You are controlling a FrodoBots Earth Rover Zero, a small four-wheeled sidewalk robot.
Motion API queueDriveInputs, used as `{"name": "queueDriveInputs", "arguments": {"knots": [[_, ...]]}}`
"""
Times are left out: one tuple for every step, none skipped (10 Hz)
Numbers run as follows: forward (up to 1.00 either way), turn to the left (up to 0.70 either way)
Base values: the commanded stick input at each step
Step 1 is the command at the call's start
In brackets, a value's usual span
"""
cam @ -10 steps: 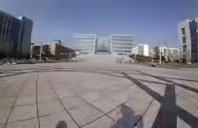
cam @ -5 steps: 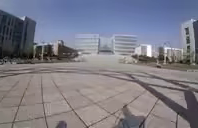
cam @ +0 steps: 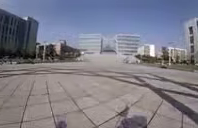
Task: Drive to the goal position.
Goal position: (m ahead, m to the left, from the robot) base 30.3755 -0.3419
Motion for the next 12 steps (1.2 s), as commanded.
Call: {"name": "queueDriveInputs", "arguments": {"knots": [[1.0,0.0],[1.0,0.0],[1.0,0.0],[1.0,0.0],[1.0,0.0],[1.0,0.0],[1.0,0.0],[1.0,0.0],[1.0,0.0],[1.0,0.0],[1.0,0.0],[1.0,0.0]]}}
